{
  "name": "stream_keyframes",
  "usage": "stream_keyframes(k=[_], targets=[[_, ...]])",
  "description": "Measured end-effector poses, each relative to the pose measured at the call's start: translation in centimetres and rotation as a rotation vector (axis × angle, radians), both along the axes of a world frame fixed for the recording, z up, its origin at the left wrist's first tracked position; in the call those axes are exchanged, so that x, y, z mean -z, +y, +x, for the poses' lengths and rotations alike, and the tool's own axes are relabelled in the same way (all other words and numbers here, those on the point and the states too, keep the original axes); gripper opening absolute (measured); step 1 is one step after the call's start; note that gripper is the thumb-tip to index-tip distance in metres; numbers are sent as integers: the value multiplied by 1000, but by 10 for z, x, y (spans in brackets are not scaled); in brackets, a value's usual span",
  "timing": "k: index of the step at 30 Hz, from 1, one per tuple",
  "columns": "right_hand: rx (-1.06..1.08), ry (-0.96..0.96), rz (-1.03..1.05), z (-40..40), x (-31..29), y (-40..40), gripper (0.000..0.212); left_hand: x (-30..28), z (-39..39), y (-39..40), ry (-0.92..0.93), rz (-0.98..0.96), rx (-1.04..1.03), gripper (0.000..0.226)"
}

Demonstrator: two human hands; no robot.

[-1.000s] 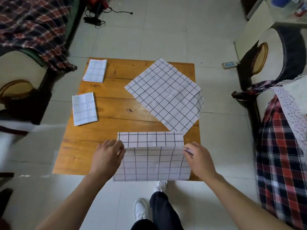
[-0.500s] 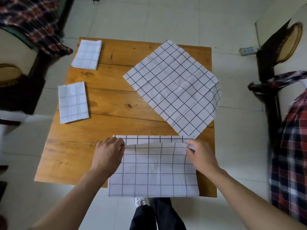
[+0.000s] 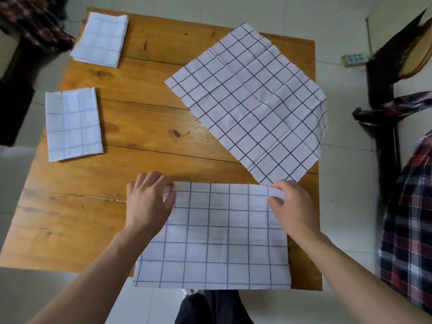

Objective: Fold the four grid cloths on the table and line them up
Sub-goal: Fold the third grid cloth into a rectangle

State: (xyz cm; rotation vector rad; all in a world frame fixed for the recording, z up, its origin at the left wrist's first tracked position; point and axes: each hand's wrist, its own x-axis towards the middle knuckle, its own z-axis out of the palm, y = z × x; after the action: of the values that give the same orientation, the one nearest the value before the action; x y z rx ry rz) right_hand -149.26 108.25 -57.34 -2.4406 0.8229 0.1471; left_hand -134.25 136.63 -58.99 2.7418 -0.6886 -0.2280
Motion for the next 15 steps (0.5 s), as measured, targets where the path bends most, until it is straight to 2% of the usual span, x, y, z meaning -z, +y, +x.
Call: stream_keyframes(k=[4,9,12,15], targets=[[-65,-45,-141,-1,3,0,40,-4,3,3,4,65,-17,45],[-225,-49,-185,11,0,6,41,-9,9,10,18,123,90,59],[-314,11,-197,18,3,9,44,-10,14,8,30,158,121,61],[-345,43,-221,23,4,11,39,-11,17,4,24,188,148,48]])
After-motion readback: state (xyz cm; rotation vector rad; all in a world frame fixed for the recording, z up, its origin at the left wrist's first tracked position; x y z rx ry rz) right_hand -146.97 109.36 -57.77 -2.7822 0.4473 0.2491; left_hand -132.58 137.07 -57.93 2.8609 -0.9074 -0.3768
